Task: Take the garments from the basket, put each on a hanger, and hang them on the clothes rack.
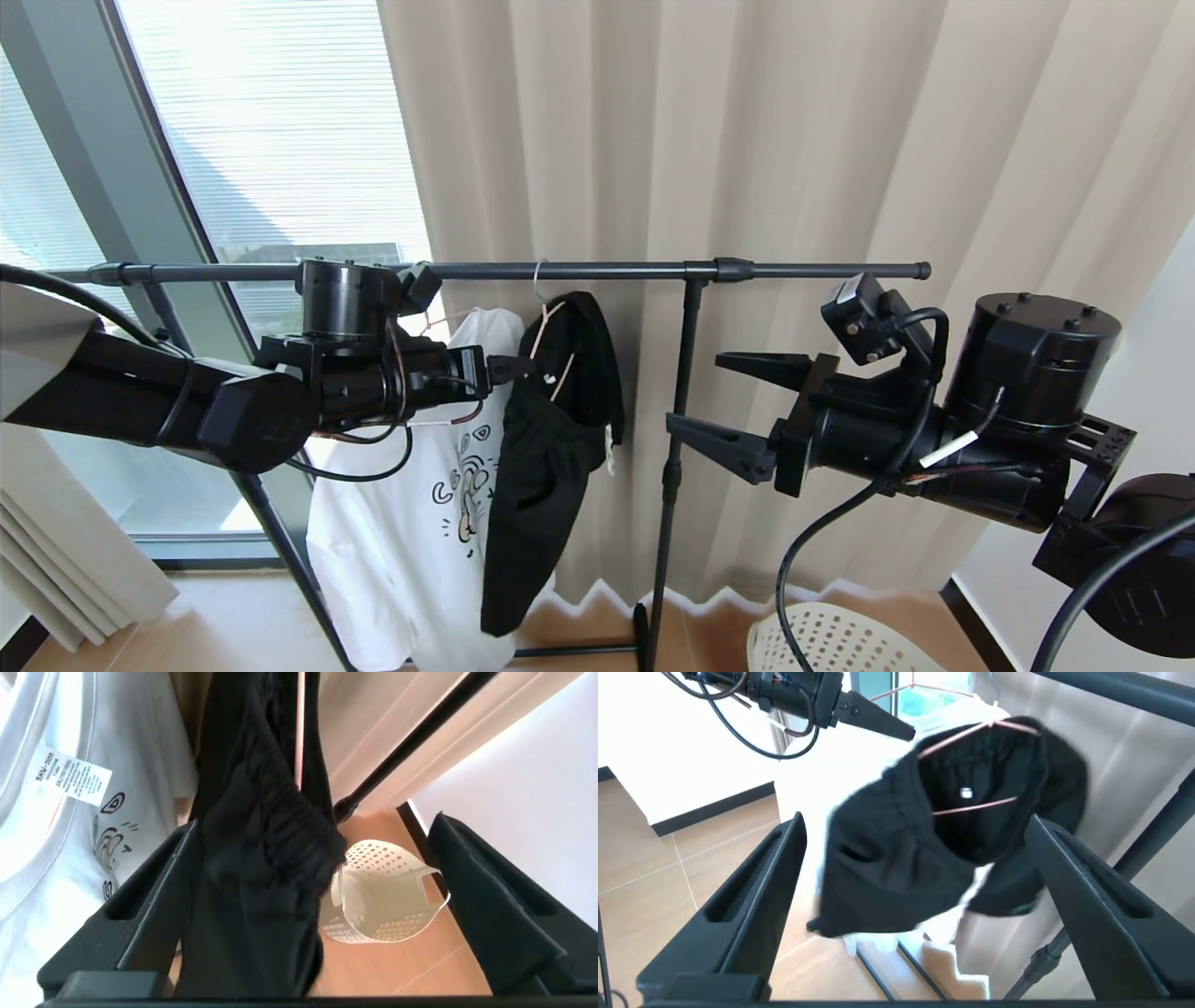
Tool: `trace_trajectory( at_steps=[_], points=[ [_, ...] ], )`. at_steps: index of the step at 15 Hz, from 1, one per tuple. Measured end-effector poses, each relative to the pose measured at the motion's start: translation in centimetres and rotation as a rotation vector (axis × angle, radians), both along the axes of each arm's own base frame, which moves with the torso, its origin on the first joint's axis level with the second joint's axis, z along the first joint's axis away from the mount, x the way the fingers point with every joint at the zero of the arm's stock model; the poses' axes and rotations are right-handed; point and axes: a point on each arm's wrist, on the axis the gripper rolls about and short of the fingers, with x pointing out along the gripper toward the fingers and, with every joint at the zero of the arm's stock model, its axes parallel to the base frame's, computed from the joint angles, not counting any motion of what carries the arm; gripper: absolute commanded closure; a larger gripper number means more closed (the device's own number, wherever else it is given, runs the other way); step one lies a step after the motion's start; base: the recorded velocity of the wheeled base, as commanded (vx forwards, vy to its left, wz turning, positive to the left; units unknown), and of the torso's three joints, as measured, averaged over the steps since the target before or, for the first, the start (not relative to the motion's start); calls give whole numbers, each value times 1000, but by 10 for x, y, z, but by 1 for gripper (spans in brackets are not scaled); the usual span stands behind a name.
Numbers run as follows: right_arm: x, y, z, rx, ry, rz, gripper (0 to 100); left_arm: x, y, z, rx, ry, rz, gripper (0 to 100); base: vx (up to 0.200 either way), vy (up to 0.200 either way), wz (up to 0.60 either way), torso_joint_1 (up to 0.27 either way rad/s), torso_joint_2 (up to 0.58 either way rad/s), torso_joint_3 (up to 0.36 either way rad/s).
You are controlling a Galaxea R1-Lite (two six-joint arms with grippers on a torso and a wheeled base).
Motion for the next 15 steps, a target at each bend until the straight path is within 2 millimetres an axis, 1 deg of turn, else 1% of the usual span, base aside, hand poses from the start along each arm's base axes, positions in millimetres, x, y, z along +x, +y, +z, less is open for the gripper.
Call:
trace_trajectory(
  at_steps=[4, 8, 12, 15],
  points=[
    [0, 0, 0, 0, -1, 0, 0, -10, 1, 8, -2, -14, -4, 0, 0, 0, 0, 0, 0, 0],
    [-1, -2, 5, 3, -16, -43, 0, -31, 9, 19, -1, -27, 4, 0, 0, 0, 0, 0, 0, 0],
    [-6, -6, 12, -6, -26, -124, 0, -59, 20, 30, 7, -48, 39, 0, 0, 0, 0, 0, 0, 0],
    [-19, -15, 22, -32, -3, -186, 0, -84, 28, 33, 11, -49, 52, 0, 0, 0, 0, 0, 0, 0]
  ],
)
